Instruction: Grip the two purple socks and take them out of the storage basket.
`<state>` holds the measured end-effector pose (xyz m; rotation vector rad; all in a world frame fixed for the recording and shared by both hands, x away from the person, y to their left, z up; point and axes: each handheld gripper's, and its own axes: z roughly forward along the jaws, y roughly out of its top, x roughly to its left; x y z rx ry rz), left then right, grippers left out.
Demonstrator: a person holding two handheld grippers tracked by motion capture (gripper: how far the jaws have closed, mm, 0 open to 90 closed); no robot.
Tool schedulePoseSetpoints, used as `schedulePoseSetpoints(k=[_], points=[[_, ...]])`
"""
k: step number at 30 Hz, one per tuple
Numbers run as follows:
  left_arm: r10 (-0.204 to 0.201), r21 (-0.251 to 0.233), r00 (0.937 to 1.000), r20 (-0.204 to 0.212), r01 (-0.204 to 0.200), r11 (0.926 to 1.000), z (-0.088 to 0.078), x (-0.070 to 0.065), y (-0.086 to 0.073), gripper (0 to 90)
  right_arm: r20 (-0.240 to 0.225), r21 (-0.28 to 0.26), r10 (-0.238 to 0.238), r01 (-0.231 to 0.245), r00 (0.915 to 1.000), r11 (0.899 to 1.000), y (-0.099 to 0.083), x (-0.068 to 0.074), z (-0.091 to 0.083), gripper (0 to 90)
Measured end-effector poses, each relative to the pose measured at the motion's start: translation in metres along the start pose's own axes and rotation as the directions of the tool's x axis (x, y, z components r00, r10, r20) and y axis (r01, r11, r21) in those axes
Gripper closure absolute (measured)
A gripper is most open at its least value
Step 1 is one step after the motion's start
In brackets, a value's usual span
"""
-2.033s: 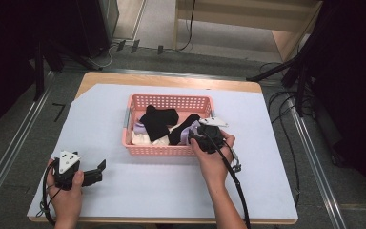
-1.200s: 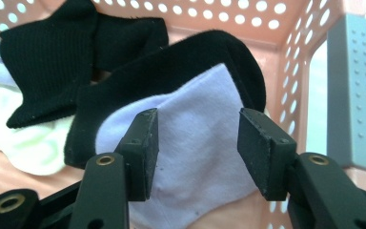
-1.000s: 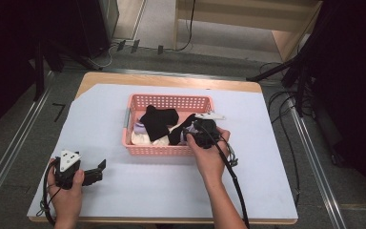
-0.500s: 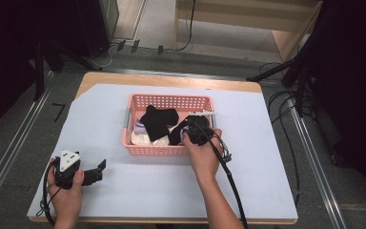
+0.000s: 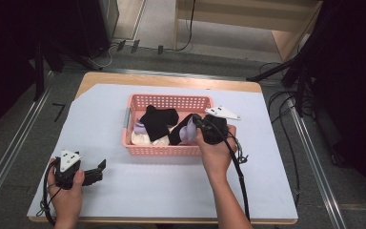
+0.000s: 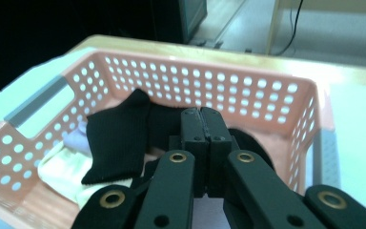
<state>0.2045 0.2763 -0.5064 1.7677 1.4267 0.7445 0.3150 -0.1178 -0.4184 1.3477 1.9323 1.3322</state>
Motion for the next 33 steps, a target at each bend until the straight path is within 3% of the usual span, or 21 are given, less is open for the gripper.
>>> schedulePoseSetpoints(k=[5, 9, 12, 14, 16, 18, 20, 22, 23, 24, 25, 26, 27, 31, 33], points=[[0.002, 0.007, 1.0000, 0.001, -0.002, 1.0000, 0.000, 0.000, 0.000, 3.4, -0.015, -0.022, 0.012, -0.012, 0.9998, 1.000, 0.002, -0.001, -0.003, 90.0], [0.002, 0.002, 1.0000, 0.003, -0.002, 1.0000, 0.000, 0.001, 0.000, 3.4, -0.032, -0.073, -0.006, 0.004, 0.9995, 0.997, 0.005, 0.004, -0.009, 90.0], [-0.002, 0.005, 1.0000, 0.004, 0.002, 1.0000, 0.000, 0.000, 0.000, 3.4, -0.042, -0.076, -0.014, 0.010, 0.9990, 0.997, 0.007, 0.008, -0.010, 90.0], [-0.002, 0.008, 1.0000, 0.004, 0.002, 1.0000, 0.000, 0.001, 0.000, 3.5, -0.005, 0.004, -0.035, 0.035, 0.9994, 0.999, 0.003, 0.013, 0.001, 88.5], [0.001, 0.009, 1.0000, 0.003, -0.001, 1.0000, 0.000, 0.001, 0.000, 3.5, -0.009, 0.082, -0.014, 0.015, 0.9999, 0.997, -0.003, 0.011, 0.012, 79.8], [0.001, 0.010, 1.0000, 0.004, -0.001, 1.0000, 0.000, 0.001, 0.000, 3.5, 0.000, 0.164, 0.018, -0.018, 0.9998, 0.986, -0.012, 0.009, 0.026, 67.1], [-0.003, 0.007, 1.0000, 0.005, 0.003, 1.0000, 0.000, 0.001, 0.000, 3.5, 0.022, 0.210, 0.012, -0.016, 0.9997, 0.978, -0.019, 0.009, 0.035, 58.4], [-0.004, 0.007, 1.0000, 0.006, 0.004, 1.0000, 0.000, 0.001, 0.000, 3.5, 0.053, 0.241, 0.006, -0.018, 0.9986, 0.970, -0.023, 0.011, 0.041, 49.2], [-0.004, 0.007, 1.0000, 0.006, 0.004, 1.0000, 0.000, 0.001, 0.000, 3.5, 0.053, 0.241, 0.006, -0.018, 0.9986, 0.970, -0.023, 0.011, 0.041, 49.2], [-0.003, 0.008, 1.0000, 0.006, 0.003, 1.0000, 0.000, 0.001, 0.000, 3.5, 0.058, 0.258, 0.010, -0.025, 0.9983, 0.966, -0.024, 0.011, 0.043, 48.2], [-0.004, 0.008, 1.0000, 0.007, 0.004, 1.0000, 0.000, 0.001, 0.000, 3.5, 0.056, 0.287, 0.016, -0.032, 0.9983, 0.958, -0.026, 0.012, 0.048, 41.7], [-0.004, 0.008, 1.0000, 0.007, 0.004, 1.0000, 0.000, 0.001, 0.000, 3.5, 0.056, 0.287, 0.016, -0.032, 0.9983, 0.958, -0.026, 0.012, 0.048, 41.7], [-0.006, 0.007, 1.0000, 0.008, 0.006, 1.0000, 0.000, 0.001, 0.000, 3.5, 0.047, 0.312, 0.040, -0.053, 0.9981, 0.949, -0.027, 0.011, 0.050, 38.6], [-0.008, 0.012, 0.9999, 0.007, 0.008, 0.9999, 0.000, 0.001, 0.001, 3.6, 0.038, 0.335, 0.056, -0.066, 0.9977, 0.940, -0.027, 0.011, 0.053, 36.8], [-0.007, 0.013, 0.9999, 0.008, 0.007, 0.9999, 0.000, 0.001, 0.001, 3.7, 0.037, 0.367, 0.085, -0.093, 0.9957, 0.925, -0.025, 0.009, 0.055, 38.7]])
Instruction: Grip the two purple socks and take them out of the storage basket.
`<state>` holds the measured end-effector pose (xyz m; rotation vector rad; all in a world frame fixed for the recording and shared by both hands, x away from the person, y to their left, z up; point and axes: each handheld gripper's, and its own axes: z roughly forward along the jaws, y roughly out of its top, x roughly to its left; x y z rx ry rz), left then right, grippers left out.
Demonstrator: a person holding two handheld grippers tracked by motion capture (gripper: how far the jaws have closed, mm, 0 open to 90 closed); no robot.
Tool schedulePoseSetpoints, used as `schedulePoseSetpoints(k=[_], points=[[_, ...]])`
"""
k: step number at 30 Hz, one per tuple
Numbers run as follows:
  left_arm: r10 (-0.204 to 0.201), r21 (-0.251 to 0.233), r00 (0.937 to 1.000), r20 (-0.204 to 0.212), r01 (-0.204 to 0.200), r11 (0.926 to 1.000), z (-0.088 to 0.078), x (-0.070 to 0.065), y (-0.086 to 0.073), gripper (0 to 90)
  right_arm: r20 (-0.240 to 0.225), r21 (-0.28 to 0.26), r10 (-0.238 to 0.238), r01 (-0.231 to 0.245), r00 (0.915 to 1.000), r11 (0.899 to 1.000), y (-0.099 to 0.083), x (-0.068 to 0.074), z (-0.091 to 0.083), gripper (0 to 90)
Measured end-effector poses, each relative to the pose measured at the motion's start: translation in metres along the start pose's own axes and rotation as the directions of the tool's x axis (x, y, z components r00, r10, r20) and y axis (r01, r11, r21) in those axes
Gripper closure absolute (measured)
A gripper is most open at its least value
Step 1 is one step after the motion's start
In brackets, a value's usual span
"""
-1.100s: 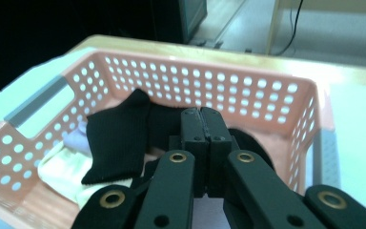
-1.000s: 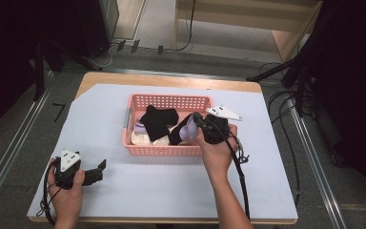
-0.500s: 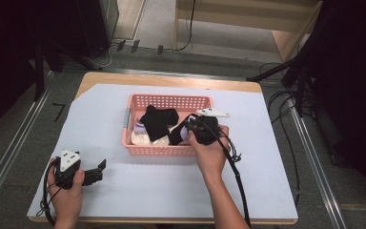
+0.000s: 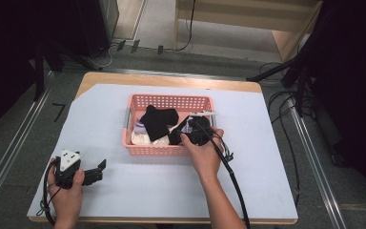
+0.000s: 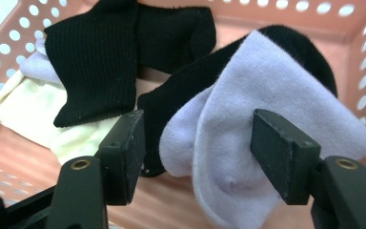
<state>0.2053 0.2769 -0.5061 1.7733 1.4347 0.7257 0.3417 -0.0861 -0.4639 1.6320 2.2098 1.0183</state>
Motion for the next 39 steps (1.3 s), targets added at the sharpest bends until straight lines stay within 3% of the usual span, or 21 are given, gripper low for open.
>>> schedulePoseSetpoints(k=[3, 5, 7, 9, 12, 13, 15, 17, 19, 22, 25, 26, 29, 32, 35, 36, 37, 39], points=[[0.001, 0.001, 1.0000, 0.000, -0.001, 1.0000, 0.000, 0.000, 0.000, 3.8, -0.028, 0.041, 0.025, -0.024, 0.9993, 0.999, 0.004, 0.000, 0.001, 49.2], [0.002, 0.004, 1.0000, 0.001, -0.002, 1.0000, 0.000, 0.000, 0.000, 3.9, -0.043, 0.040, 0.057, -0.055, 0.9974, 0.998, 0.005, -0.001, 0.001, 56.1], [-0.003, 0.002, 1.0000, 0.002, 0.003, 1.0000, 0.001, 0.000, 0.000, 4.0, -0.019, 0.024, 0.086, -0.086, 0.9961, 0.996, 0.006, -0.005, 0.001, 60.6], [-0.003, 0.004, 1.0000, 0.002, 0.003, 1.0000, 0.001, 0.001, 0.000, 4.1, 0.019, 0.028, 0.084, -0.084, 0.9963, 0.996, 0.006, -0.007, 0.003, 64.0], [-0.003, 0.005, 1.0000, 0.002, 0.003, 1.0000, 0.001, 0.001, 0.000, 4.2, 0.009, 0.031, 0.083, -0.083, 0.9965, 0.996, 0.006, -0.009, 0.005, 69.2], [-0.006, 0.002, 1.0000, 0.002, 0.006, 1.0000, 0.001, 0.001, 0.000, 4.1, 0.005, 0.029, 0.070, -0.071, 0.9975, 0.997, 0.006, -0.008, 0.005, 78.1], [-0.002, 0.005, 1.0000, 0.001, 0.002, 1.0000, 0.001, 0.001, 0.000, 4.2, -0.001, 0.027, 0.077, -0.077, 0.9970, 0.997, 0.006, -0.008, 0.003, 85.8], [-0.004, 0.004, 1.0000, 0.002, 0.004, 1.0000, 0.001, 0.000, 0.000, 4.2, 0.010, -0.002, 0.067, -0.067, 0.9977, 0.998, 0.004, -0.007, -0.001, 87.8], [-0.003, 0.003, 1.0000, 0.002, 0.003, 1.0000, 0.001, 0.000, 0.000, 4.4, 0.013, -0.023, 0.059, -0.059, 0.9981, 0.998, 0.004, -0.006, -0.005, 85.3], [-0.006, 0.003, 1.0000, 0.000, 0.006, 1.0000, 0.001, 0.000, 0.000, 4.4, 0.014, -0.032, 0.053, -0.053, 0.9985, 0.998, 0.005, -0.006, -0.005, 62.5], [-0.004, 0.004, 1.0000, 0.000, 0.004, 1.0000, 0.001, 0.000, 0.000, 4.5, 0.016, -0.022, 0.064, -0.064, 0.9978, 0.998, 0.004, -0.006, -0.002, 52.0], [-0.004, 0.004, 1.0000, 0.000, 0.004, 1.0000, 0.001, 0.000, 0.000, 4.6, 0.029, -0.012, 0.069, -0.069, 0.9972, 0.998, 0.004, -0.006, 0.003, 43.1], [-0.004, 0.004, 1.0000, 0.001, 0.004, 1.0000, 0.001, 0.000, 0.000, 4.7, 0.046, -0.008, 0.087, -0.087, 0.9951, 0.996, 0.004, -0.006, 0.006, 36.5], [-0.002, 0.006, 1.0000, 0.002, 0.002, 1.0000, 0.001, 0.001, 0.000, 4.9, 0.035, 0.009, 0.093, -0.093, 0.9951, 0.996, 0.004, -0.007, 0.011, 36.1], [-0.005, 0.005, 1.0000, 0.002, 0.005, 1.0000, 0.001, 0.001, 0.000, 5.0, 0.031, 0.034, 0.086, -0.087, 0.9958, 0.996, 0.005, -0.008, 0.016, 49.3], [-0.005, 0.005, 1.0000, 0.002, 0.005, 1.0000, 0.001, 0.001, 0.000, 5.1, 0.031, 0.034, 0.086, -0.087, 0.9958, 0.996, 0.005, -0.008, 0.016, 49.3], [-0.004, 0.007, 1.0000, 0.003, 0.004, 1.0000, 0.001, 0.001, 0.000, 5.1, 0.037, 0.047, 0.069, -0.071, 0.9969, 0.996, 0.004, -0.008, 0.018, 65.3], [-0.005, 0.006, 1.0000, 0.003, 0.005, 1.0000, 0.001, 0.001, 0.000, 5.2, 0.029, 0.036, 0.064, -0.065, 0.9975, 0.997, 0.003, -0.009, 0.016, 76.7]])
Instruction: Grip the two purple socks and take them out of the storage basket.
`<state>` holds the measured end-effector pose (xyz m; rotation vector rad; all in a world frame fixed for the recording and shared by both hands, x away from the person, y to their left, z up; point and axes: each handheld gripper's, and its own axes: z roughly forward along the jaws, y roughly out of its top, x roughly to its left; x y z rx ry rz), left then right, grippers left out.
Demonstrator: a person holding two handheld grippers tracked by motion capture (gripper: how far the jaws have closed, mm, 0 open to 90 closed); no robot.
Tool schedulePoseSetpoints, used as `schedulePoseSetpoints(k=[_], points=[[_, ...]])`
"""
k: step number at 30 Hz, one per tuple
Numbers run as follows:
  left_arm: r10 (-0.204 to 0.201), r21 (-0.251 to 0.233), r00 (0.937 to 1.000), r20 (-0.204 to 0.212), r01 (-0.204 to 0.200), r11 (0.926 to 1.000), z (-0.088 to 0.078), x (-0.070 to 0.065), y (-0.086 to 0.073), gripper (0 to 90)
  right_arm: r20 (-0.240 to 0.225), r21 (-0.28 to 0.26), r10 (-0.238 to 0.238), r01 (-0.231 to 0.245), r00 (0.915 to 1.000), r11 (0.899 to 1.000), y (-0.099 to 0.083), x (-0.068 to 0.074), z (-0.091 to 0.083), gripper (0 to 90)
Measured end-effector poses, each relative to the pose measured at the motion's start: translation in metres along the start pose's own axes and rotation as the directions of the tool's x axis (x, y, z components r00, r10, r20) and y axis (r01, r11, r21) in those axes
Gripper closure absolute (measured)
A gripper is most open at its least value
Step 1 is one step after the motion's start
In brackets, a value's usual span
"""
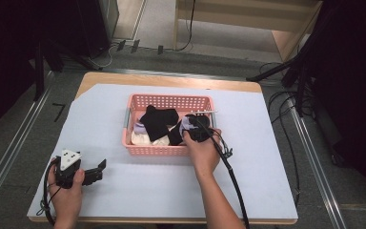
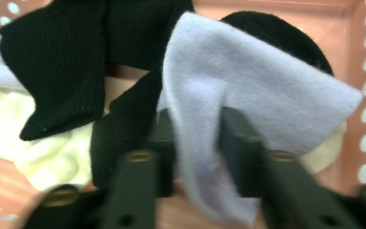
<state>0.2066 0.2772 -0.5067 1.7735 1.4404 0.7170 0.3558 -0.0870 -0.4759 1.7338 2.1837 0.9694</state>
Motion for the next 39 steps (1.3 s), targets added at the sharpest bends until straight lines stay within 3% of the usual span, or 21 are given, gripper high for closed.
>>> schedulePoseSetpoints(k=[3, 6, 12, 13, 16, 18, 20, 21, 22, 23, 28, 30, 31, 32, 35, 36, 39], points=[[0.006, 0.003, 1.0000, 0.000, -0.006, 1.0000, 0.000, 0.000, 0.000, 5.6, 0.014, -0.040, -0.010, 0.010, 0.9999, 0.999, -0.001, 0.002, -0.006, 82.0], [0.004, 0.000, 1.0000, 0.001, -0.004, 1.0000, 0.000, 0.000, 0.000, 5.9, 0.008, -0.066, 0.007, -0.007, 0.9999, 0.998, -0.003, 0.002, -0.013, 82.1], [0.004, 0.002, 1.0000, 0.000, -0.004, 1.0000, 0.000, 0.000, 0.000, 6.1, 0.022, -0.132, -0.014, 0.017, 0.9997, 0.991, -0.003, 0.001, -0.029, 81.9], [0.005, 0.001, 1.0000, -0.001, -0.005, 1.0000, 0.000, 0.000, 0.000, 6.1, 0.000, -0.191, -0.024, 0.023, 0.9997, 0.981, -0.003, -0.001, -0.036, 81.8], [0.004, -0.001, 1.0000, -0.002, -0.004, 1.0000, 0.000, 0.000, 0.000, 6.1, -0.042, -0.275, -0.069, 0.055, 0.9968, 0.960, -0.001, 0.000, -0.045, 81.8], [0.005, -0.001, 1.0000, -0.001, -0.005, 1.0000, 0.000, 0.000, 0.000, 6.1, -0.029, -0.312, -0.079, 0.066, 0.9965, 0.948, 0.000, 0.001, -0.051, 81.9], [0.006, 0.000, 1.0000, -0.002, -0.006, 1.0000, 0.000, 0.000, 0.000, 6.1, -0.065, -0.363, -0.096, 0.066, 0.9932, 0.930, 0.000, -0.001, -0.057, 81.8], [0.006, -0.001, 1.0000, -0.002, -0.006, 1.0000, 0.000, 0.000, 0.000, 6.1, -0.057, -0.382, -0.108, 0.079, 0.9925, 0.921, 0.000, -0.002, -0.059, 81.9], [0.006, -0.001, 1.0000, -0.002, -0.006, 1.0000, 0.000, 0.000, 0.000, 6.1, -0.057, -0.382, -0.108, 0.079, 0.9925, 0.921, 0.000, -0.002, -0.059, 81.9], [0.007, 0.000, 1.0000, -0.002, -0.007, 1.0000, -0.001, 0.000, 0.000, 6.1, -0.057, -0.430, -0.134, 0.097, 0.9893, 0.898, 0.000, -0.004, -0.065, 81.8], [0.010, 0.000, 0.9999, -0.003, -0.010, 0.9999, -0.001, 0.000, 0.000, 6.1, -0.014, -0.534, -0.139, 0.110, 0.9902, 0.838, -0.002, -0.014, -0.082, 81.8], [0.011, 0.000, 0.9999, -0.003, -0.011, 0.9999, -0.001, 0.000, 0.000, 6.1, 0.022, -0.568, -0.134, 0.123, 0.9908, 0.814, -0.003, -0.022, -0.089, 81.7], [0.011, 0.000, 0.9999, -0.003, -0.011, 0.9999, -0.001, 0.000, 0.000, 6.1, 0.022, -0.568, -0.134, 0.123, 0.9908, 0.814, -0.003, -0.022, -0.089, 81.7], [0.008, -0.007, 1.0000, -0.005, -0.009, 0.9999, -0.001, -0.001, 0.000, 6.1, 0.040, -0.579, -0.106, 0.109, 0.9936, 0.808, -0.005, -0.031, -0.094, 81.3], [0.007, -0.007, 1.0000, -0.004, -0.007, 0.9999, -0.001, -0.001, 0.000, 6.1, 0.055, -0.581, -0.077, 0.094, 0.9955, 0.809, -0.007, -0.045, -0.098, 81.2], [0.010, -0.005, 0.9999, -0.004, -0.010, 0.9999, -0.001, -0.001, 0.000, 6.1, 0.068, -0.577, -0.041, 0.073, 0.9969, 0.814, -0.012, -0.058, -0.101, 81.3], [0.010, -0.004, 0.9999, -0.004, -0.011, 0.9999, -0.001, -0.001, 0.000, 6.1, 0.092, -0.560, 0.004, 0.048, 0.9957, 0.827, -0.022, -0.078, -0.102, 81.2]])
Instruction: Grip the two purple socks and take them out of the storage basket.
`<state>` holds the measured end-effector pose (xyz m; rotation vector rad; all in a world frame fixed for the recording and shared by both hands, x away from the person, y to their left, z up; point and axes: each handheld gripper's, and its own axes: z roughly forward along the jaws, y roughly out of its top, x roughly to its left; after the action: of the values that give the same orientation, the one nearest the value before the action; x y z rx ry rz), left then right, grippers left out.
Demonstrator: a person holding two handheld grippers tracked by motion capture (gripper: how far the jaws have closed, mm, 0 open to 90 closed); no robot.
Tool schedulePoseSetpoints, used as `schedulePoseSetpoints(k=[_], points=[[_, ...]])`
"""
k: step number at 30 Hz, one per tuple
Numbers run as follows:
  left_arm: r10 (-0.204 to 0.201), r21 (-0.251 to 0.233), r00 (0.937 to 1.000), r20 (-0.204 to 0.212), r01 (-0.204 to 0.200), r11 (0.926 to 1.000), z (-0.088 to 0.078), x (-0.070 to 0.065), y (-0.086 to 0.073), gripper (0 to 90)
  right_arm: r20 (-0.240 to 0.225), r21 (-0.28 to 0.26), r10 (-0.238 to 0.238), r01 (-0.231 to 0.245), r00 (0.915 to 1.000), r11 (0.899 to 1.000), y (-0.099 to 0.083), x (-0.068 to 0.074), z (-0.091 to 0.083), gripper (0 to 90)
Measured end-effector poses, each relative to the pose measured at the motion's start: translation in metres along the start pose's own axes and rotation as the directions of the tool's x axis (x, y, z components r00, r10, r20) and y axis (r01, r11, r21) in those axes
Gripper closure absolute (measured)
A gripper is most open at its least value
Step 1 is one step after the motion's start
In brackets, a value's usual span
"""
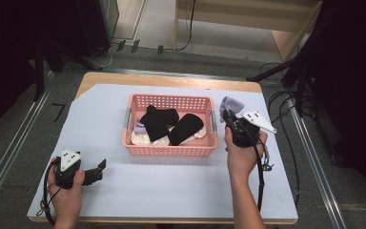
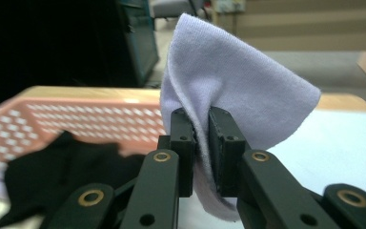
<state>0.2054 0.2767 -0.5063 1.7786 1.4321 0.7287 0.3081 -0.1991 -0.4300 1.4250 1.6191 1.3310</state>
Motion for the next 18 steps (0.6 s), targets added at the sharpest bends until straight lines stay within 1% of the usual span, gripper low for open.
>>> schedulePoseSetpoints(k=[3, 4, 5, 7, 8, 9, 10, 11, 12, 13, 14, 15, 16, 18], points=[[-0.001, 0.000, 1.0000, -0.001, 0.001, 1.0000, 0.000, 0.000, 0.000, 6.1, 0.043, 0.038, 0.004, -0.006, 0.9991, 0.999, -0.014, -0.018, -0.002, 81.3], [-0.001, 0.000, 1.0000, -0.001, 0.001, 1.0000, 0.000, 0.000, 0.000, 6.1, 0.043, 0.038, 0.004, -0.006, 0.9991, 0.999, -0.014, -0.018, -0.002, 81.3], [0.000, 0.000, 1.0000, -0.001, 0.000, 1.0000, 0.000, 0.000, 0.000, 6.1, 0.068, 0.062, 0.010, -0.014, 0.9976, 0.998, -0.025, -0.027, -0.002, 81.1], [0.000, 0.000, 1.0000, -0.001, 0.000, 1.0000, 0.000, 0.000, 0.000, 6.1, 0.086, 0.091, 0.012, -0.020, 0.9962, 0.996, -0.034, -0.035, -0.002, 78.4], [0.001, -0.005, 1.0000, -0.004, -0.001, 1.0000, 0.000, 0.000, 0.000, 6.1, 0.109, 0.102, 0.014, -0.025, 0.9939, 0.994, -0.040, -0.039, -0.003, 73.8], [0.001, -0.002, 1.0000, -0.005, -0.001, 1.0000, 0.000, -0.001, 0.000, 6.1, 0.113, 0.097, 0.034, -0.045, 0.9930, 0.994, -0.043, -0.042, -0.004, 67.7], [0.001, -0.002, 1.0000, -0.005, -0.001, 1.0000, 0.000, -0.001, 0.000, 6.1, 0.113, 0.097, 0.034, -0.045, 0.9930, 0.994, -0.043, -0.042, -0.004, 67.7], [0.004, -0.001, 1.0000, -0.008, -0.004, 1.0000, 0.000, -0.001, 0.000, 6.1, 0.099, 0.074, 0.089, -0.097, 0.9910, 0.993, -0.046, -0.045, -0.007, 55.2], [0.004, -0.001, 1.0000, -0.008, -0.004, 1.0000, 0.000, -0.001, 0.000, 6.1, 0.092, 0.061, 0.094, -0.100, 0.9913, 0.993, -0.044, -0.044, -0.008, 52.2], [0.004, -0.001, 0.9999, -0.010, -0.004, 1.0000, 0.000, -0.001, 0.000, 6.1, 0.085, 0.046, 0.095, -0.099, 0.9918, 0.994, -0.043, -0.041, -0.010, 51.0], [0.004, -0.001, 0.9999, -0.010, -0.004, 1.0000, 0.000, -0.001, 0.000, 6.1, 0.085, 0.046, 0.095, -0.099, 0.9918, 0.994, -0.043, -0.041, -0.010, 51.0], [0.003, -0.001, 0.9999, -0.010, -0.003, 1.0000, 0.000, -0.001, 0.000, 6.1, 0.077, 0.042, 0.095, -0.099, 0.9925, 0.994, -0.039, -0.037, -0.011, 50.4], [0.003, -0.001, 0.9999, -0.011, -0.003, 1.0000, 0.000, -0.001, 0.000, 6.1, 0.044, 0.035, 0.077, -0.079, 0.9960, 0.996, -0.032, -0.025, -0.012, 49.8], [0.002, -0.004, 0.9999, -0.010, -0.003, 1.0000, 0.000, -0.001, 0.000, 6.1, 0.009, 0.031, 0.042, -0.042, 0.9991, 0.999, -0.024, -0.008, -0.011, 49.8]])
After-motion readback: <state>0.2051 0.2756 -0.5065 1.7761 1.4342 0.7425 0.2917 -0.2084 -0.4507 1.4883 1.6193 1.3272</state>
